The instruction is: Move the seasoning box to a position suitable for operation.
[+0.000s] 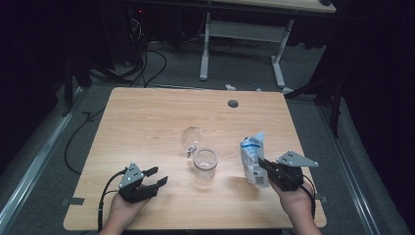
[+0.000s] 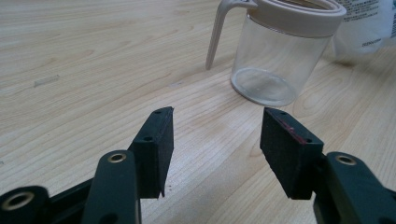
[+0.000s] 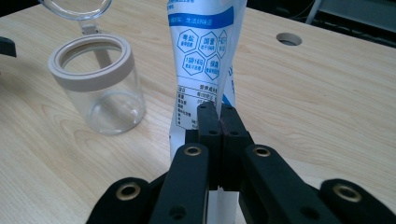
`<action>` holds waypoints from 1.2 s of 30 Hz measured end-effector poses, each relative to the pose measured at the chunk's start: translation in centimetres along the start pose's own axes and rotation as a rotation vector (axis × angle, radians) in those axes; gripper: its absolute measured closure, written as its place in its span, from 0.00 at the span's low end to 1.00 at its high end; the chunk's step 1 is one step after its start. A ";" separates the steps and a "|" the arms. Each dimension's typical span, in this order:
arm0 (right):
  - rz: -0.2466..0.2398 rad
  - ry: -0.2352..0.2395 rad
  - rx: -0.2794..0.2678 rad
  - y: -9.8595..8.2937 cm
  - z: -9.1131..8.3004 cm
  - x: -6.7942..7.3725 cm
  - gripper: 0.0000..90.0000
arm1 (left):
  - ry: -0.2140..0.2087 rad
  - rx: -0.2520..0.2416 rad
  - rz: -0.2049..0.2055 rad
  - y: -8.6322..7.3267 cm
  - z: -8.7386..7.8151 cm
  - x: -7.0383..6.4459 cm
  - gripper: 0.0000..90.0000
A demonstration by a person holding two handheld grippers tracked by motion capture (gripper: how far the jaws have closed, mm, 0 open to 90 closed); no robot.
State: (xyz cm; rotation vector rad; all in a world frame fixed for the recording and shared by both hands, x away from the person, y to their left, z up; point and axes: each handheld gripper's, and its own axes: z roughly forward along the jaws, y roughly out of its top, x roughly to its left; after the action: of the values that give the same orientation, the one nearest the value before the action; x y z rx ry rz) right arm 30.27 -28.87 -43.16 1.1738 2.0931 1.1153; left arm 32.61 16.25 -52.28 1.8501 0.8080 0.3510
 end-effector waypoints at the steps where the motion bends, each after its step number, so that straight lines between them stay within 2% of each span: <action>1: -0.003 0.003 0.001 0.0 0.1 0.1 1.00 | -0.001 -0.001 0.000 0.0 0.0 0.0 0.50; 12: -0.034 0.051 0.085 1.0 0.7 1.3 1.00 | -0.008 -0.001 0.009 0.0 0.1 -0.4 0.50; 14: -0.054 0.050 0.104 1.2 0.7 1.4 1.00 | -0.008 0.000 0.009 0.0 0.1 -0.4 0.50; 18: -0.049 0.063 0.138 1.5 0.9 1.7 1.00 | -0.011 0.001 0.010 0.0 0.2 -0.4 0.50; 21: -0.063 0.064 0.163 1.8 1.0 1.9 1.00 | -0.011 -0.002 0.013 0.0 0.1 -0.4 0.50; 36: -0.119 0.103 0.301 3.8 2.0 2.2 1.00 | -0.017 0.001 0.015 0.0 0.1 -0.5 0.50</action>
State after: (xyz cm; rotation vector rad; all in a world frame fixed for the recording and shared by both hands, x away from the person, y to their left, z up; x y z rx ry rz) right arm 32.35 -25.06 -41.13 1.1247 2.4396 0.8426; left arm 32.34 15.87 -52.24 1.8587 0.7835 0.3443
